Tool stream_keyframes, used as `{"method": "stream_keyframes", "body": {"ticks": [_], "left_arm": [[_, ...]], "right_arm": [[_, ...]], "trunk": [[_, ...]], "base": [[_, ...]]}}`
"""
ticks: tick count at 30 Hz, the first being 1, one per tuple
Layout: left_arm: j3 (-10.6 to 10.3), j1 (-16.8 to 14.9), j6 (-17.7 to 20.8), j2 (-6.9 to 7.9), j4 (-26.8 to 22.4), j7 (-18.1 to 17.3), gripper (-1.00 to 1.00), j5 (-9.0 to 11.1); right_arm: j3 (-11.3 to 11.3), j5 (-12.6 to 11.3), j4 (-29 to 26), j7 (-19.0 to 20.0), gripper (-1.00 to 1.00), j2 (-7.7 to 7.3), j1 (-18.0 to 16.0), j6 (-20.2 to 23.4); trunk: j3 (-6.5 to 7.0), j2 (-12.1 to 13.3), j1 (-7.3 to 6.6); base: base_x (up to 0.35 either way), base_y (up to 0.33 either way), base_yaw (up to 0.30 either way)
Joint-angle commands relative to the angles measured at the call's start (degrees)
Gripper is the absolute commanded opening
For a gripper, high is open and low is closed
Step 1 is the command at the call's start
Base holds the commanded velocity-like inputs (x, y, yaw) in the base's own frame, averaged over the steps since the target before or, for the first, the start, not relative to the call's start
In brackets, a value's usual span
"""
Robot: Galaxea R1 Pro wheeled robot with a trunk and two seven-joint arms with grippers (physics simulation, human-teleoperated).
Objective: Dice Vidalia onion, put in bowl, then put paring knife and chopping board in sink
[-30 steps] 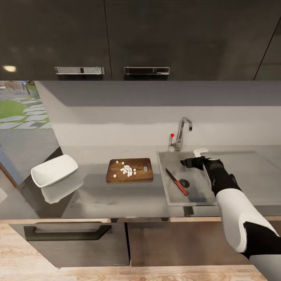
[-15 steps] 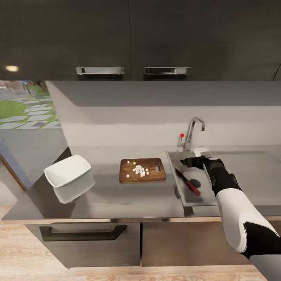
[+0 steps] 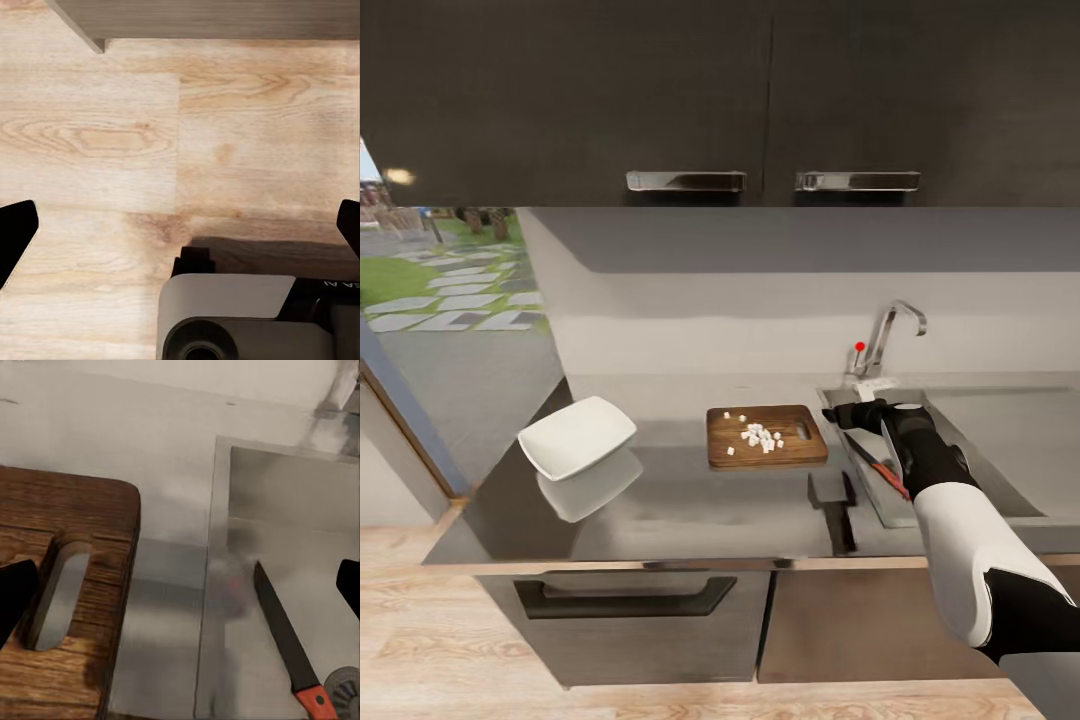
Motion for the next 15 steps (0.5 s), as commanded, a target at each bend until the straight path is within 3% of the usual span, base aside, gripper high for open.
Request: {"method": "stream_keyframes", "body": {"ticks": [1, 5, 15], "left_arm": [[-0.2, -0.1, -0.4, -0.01, 0.2, 0.0, 1.0, 0.3], [-0.2, -0.1, -0.4, -0.01, 0.2, 0.0, 1.0, 0.3], [-0.2, -0.1, -0.4, -0.01, 0.2, 0.0, 1.0, 0.3]], "right_arm": [[-0.3, 0.6, -0.1, 0.5, 1.0, 0.05, -0.1, 0.2], [-0.3, 0.6, -0.1, 0.5, 1.0, 0.05, -0.1, 0.2], [-0.3, 0.6, -0.1, 0.5, 1.0, -0.01, -0.1, 0.2]], "trunk": [[-0.07, -0.1, 0.01], [-0.07, -0.1, 0.01], [-0.07, -0.1, 0.01]], "base": [[0.0, 0.291, 0.0], [0.0, 0.19, 0.0], [0.0, 0.023, 0.0]]}}
